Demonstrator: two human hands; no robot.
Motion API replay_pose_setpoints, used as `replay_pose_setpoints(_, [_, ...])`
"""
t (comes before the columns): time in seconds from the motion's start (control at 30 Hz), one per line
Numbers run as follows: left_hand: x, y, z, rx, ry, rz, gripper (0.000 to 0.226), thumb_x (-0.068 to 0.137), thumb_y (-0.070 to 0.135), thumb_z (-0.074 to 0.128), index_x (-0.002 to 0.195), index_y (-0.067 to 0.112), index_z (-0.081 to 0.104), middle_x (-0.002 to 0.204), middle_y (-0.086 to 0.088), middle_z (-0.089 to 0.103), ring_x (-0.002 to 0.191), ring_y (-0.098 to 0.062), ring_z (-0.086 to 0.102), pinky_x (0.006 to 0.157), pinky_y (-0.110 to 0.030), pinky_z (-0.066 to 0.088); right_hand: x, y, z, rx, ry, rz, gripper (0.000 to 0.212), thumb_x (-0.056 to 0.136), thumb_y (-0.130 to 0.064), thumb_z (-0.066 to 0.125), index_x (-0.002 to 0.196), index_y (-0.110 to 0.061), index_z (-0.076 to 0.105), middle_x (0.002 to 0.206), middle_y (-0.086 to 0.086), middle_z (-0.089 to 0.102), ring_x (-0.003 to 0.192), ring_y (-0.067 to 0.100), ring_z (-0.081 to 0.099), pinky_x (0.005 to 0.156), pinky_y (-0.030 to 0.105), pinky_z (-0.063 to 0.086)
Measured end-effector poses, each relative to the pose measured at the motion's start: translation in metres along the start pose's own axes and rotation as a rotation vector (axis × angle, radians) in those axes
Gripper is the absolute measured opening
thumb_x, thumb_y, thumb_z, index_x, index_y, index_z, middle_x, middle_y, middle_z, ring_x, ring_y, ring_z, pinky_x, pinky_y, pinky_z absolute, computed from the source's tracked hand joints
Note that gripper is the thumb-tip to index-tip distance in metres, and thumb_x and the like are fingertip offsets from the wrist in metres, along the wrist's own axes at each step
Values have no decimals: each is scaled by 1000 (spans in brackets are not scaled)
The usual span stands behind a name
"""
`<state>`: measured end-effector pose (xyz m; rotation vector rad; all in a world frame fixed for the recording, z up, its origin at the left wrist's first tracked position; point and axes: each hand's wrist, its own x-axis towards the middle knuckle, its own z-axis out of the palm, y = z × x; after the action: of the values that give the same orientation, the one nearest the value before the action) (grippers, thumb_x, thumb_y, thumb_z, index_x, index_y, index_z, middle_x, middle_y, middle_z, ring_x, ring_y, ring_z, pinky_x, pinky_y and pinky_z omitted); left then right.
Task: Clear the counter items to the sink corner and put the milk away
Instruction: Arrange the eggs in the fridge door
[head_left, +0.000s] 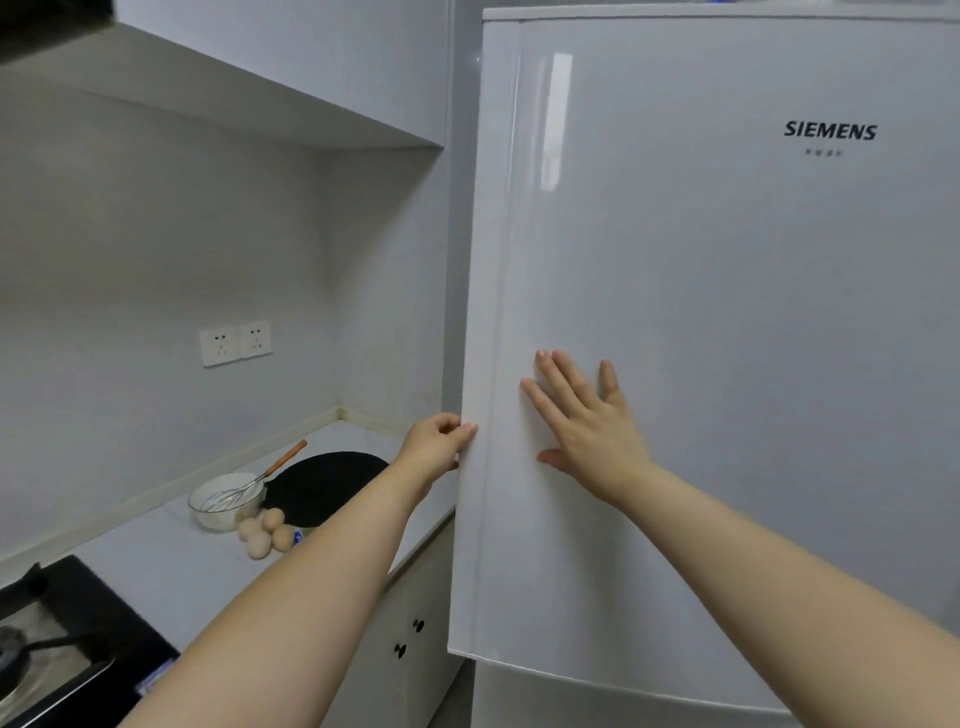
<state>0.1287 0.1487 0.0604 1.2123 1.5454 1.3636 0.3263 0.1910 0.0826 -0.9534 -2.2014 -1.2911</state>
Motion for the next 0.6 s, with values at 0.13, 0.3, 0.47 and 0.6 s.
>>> replay_pose_setpoints(0.13, [58, -1, 11, 12, 27, 49, 16, 95, 25, 51, 95, 12, 60, 93, 0, 61, 96, -21, 59, 73, -29, 53, 22, 12, 36, -27, -12, 17, 101, 50, -52, 84, 135, -10, 49, 146, 16, 39, 137, 29, 25, 99, 62, 34])
replay_pose_setpoints(0.3, [105, -8, 27, 98, 50, 97, 19, 96, 25, 50, 99, 11, 62, 98, -3, 63, 96, -22, 59, 94, -43, 49, 32, 23, 77, -69, 45, -1, 96, 56, -50, 81, 136, -9, 48, 146, 16, 38, 137, 28, 23, 106, 58, 17])
replay_pose_setpoints(0.47, [139, -2, 44, 71, 65, 94, 19, 96, 23, 49, 101, 11, 64, 97, -1, 62, 92, -20, 57, 93, -39, 49, 42, 37, 109, -98, 56, -10, 88, 64, -47, 76, 137, -8, 46, 147, 17, 37, 138, 28, 22, 110, 55, 5])
replay_pose_setpoints(0.6, [162, -5, 55, 51, 76, 97, 18, 96, 22, 49, 93, 11, 63, 95, -5, 63, 88, -20, 56, 92, -41, 48, 49, 42, 130, -118, 46, -8, 86, 65, -46, 74, 136, -7, 47, 147, 17, 38, 137, 29, 22, 110, 54, 0])
